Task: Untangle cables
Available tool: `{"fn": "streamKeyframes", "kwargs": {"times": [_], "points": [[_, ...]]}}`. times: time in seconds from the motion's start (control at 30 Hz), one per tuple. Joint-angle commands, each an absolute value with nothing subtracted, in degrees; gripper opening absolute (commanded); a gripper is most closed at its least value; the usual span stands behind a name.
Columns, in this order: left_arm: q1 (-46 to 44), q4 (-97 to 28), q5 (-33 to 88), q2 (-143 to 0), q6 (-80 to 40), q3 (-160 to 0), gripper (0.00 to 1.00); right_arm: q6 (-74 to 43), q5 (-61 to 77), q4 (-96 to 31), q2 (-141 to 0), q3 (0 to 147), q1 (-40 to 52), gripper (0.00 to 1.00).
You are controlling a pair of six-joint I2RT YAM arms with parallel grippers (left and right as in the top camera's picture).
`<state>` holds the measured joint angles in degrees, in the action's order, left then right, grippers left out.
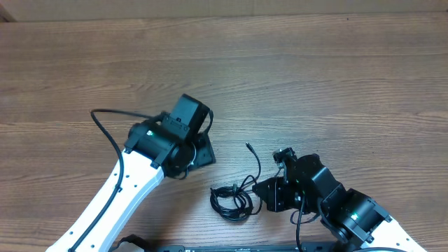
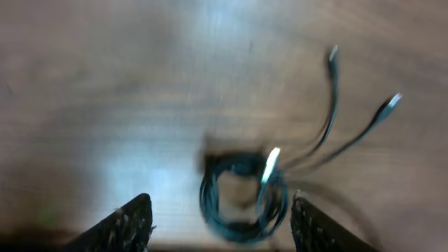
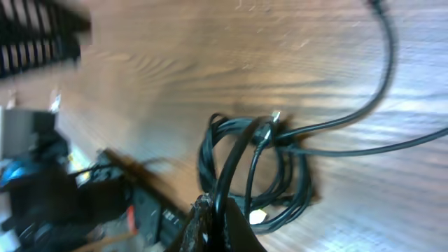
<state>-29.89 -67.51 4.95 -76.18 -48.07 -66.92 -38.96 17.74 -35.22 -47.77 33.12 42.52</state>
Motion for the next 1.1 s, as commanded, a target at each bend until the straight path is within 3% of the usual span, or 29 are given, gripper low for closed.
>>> {"fn": "streamKeyframes", "kwargs": {"times": [0.0,0.27,0.4,0.53,0.63,0.83,1.07], "points": [[-29.69,-67.81,16.29,-75.66,-50.04,-60.36,0.63,-38.54,11.2,-34.63,-49.08,34.57,42.63,0.04],[-29.71,-61.19,29.74,-75.66,-62.04,-45.91,0.66,-38.96,10.72,-34.61,-52.56,34.57,42.63,0.04],[-29.71,-53.04,32.01,-75.66,-66.46,-40.66,0.79,-38.96,10.92,-34.59,-52.8,34.57,42.63,0.04],[-29.8,-44.42,30.65,-75.66,-72.64,-36.25,0.82,-39.18,11.92,-34.15,-52.8,34.57,42.63,0.04],[-30.57,-37.98,29.39,-75.66,-74.7,-33.61,0.7,-39.16,12.6,-33.78,-52.8,34.57,42.63,0.04],[-31.79,-33.76,22.57,-75.66,-76.69,-31.92,0.04,-39.16,14.31,-33.36,-52.8,34.59,42.63,0.04],[-26.22,-27.49,14.52,-75.57,-51.48,-38.96,0.04,-35.86,24.43,-33.15,-49.93,37.67,42.63,0.04]]}}
